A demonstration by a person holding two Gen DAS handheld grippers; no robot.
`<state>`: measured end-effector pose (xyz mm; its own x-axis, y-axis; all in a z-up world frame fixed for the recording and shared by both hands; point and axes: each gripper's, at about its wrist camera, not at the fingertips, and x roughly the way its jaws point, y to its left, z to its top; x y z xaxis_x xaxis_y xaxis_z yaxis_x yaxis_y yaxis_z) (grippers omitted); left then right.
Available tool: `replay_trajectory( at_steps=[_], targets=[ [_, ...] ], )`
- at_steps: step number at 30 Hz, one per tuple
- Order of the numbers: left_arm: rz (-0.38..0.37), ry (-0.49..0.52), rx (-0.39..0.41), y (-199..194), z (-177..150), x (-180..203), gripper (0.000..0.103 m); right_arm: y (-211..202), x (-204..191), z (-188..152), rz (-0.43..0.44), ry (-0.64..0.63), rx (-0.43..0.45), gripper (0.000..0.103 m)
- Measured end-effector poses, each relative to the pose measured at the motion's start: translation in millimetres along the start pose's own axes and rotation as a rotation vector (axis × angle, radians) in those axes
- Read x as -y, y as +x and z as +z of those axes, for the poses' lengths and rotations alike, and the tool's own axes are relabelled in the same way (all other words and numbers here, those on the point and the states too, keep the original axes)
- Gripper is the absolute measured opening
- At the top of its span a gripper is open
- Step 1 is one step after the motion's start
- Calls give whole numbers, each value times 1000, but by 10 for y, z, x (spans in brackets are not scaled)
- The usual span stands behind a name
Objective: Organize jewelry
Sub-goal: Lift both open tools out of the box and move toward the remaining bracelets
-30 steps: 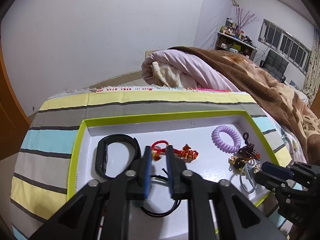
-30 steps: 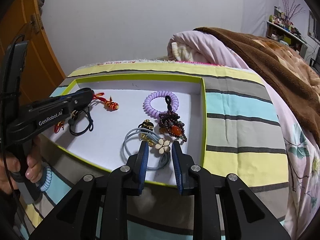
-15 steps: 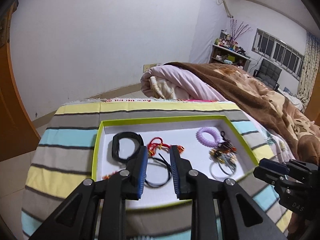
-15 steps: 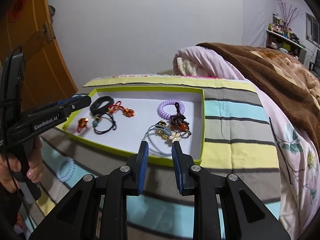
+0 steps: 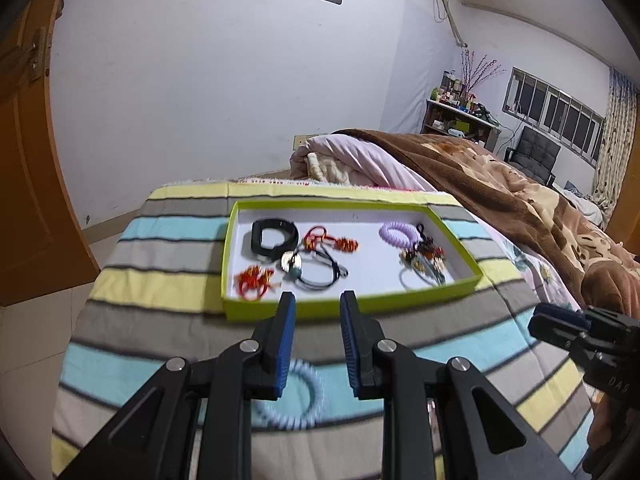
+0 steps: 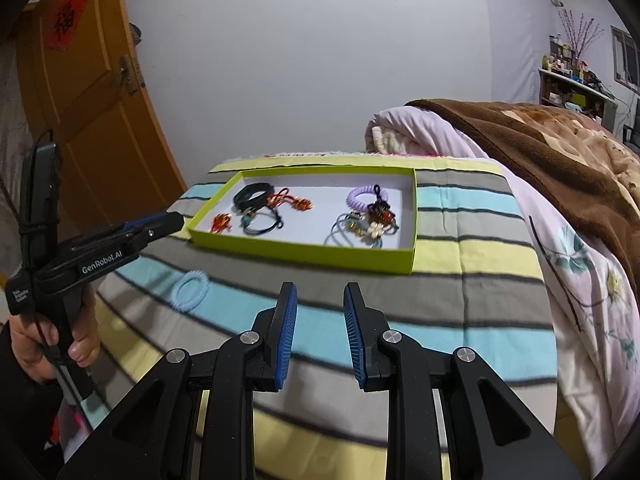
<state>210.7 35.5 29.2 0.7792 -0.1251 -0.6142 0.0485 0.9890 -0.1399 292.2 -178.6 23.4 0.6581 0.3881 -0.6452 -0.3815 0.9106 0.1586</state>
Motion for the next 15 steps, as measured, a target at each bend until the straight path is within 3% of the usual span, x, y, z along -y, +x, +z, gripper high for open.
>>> replay_trajectory(
  at_steps=[5,15],
  targets=[
    [7,-7,-17,-152,-230,-2,24,-168,-66,-169,7,7,12,25],
    [15,-7,22,-550,-584,26,24,-345,-189,-521,21,14,5,25]
  ],
)
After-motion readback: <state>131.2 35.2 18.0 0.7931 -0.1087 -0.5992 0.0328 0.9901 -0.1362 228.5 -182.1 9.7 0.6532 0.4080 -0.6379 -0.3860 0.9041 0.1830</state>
